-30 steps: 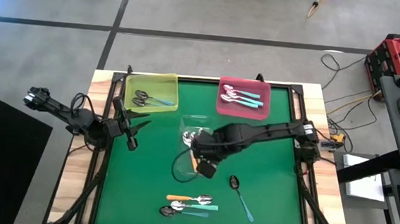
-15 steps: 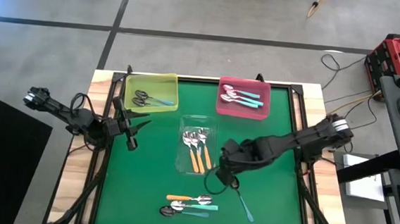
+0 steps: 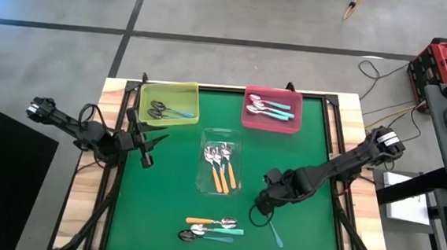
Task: Sort silverware by color (type)
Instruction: Put the right blue spoon into the yellow bin
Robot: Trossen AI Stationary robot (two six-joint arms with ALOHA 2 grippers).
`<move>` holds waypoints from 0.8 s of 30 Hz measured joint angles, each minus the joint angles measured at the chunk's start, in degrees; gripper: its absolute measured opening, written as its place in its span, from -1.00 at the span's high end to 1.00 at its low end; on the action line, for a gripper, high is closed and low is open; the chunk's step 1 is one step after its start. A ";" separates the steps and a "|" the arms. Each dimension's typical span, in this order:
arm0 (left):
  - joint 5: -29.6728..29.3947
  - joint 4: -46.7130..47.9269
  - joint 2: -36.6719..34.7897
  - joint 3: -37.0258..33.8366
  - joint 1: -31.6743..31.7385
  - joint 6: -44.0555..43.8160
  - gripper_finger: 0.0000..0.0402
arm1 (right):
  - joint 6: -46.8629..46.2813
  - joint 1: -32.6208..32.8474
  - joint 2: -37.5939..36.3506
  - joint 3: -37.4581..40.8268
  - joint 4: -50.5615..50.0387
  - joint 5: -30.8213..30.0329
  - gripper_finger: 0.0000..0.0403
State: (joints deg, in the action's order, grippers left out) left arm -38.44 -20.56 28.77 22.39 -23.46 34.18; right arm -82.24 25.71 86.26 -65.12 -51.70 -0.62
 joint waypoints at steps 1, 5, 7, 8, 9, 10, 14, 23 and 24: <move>0.00 0.01 0.00 0.00 0.00 -0.21 0.61 | -0.69 0.24 0.00 0.93 1.48 0.56 0.96; 0.00 0.01 0.00 0.00 0.00 -0.47 0.61 | -1.36 1.32 0.02 4.09 7.12 2.99 0.96; 0.00 0.01 0.01 0.00 0.00 -0.47 0.61 | -2.01 1.69 0.42 5.21 9.68 4.04 0.96; 0.00 0.01 0.01 0.00 0.00 -0.49 0.61 | -2.42 1.84 0.52 5.70 10.46 4.16 0.96; 0.00 0.01 0.00 0.00 0.00 -0.49 0.61 | -2.62 1.96 0.69 6.12 11.06 4.30 0.96; 0.00 0.01 0.00 0.00 0.00 -0.49 0.61 | -2.66 1.95 0.93 6.33 11.63 5.00 0.96; -0.02 0.01 0.00 0.00 0.00 -0.49 0.61 | -1.03 1.93 2.40 6.10 12.07 7.66 0.90; -0.02 0.01 0.00 0.00 0.00 -0.49 0.61 | 4.32 1.73 9.58 1.01 11.35 10.34 0.33; -0.02 0.01 0.00 0.00 0.00 -0.67 0.61 | 4.65 1.62 10.34 0.62 11.44 11.39 0.26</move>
State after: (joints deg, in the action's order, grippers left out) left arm -38.46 -20.56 28.77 22.39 -23.46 33.51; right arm -77.59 27.33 96.60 -64.49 -40.26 10.78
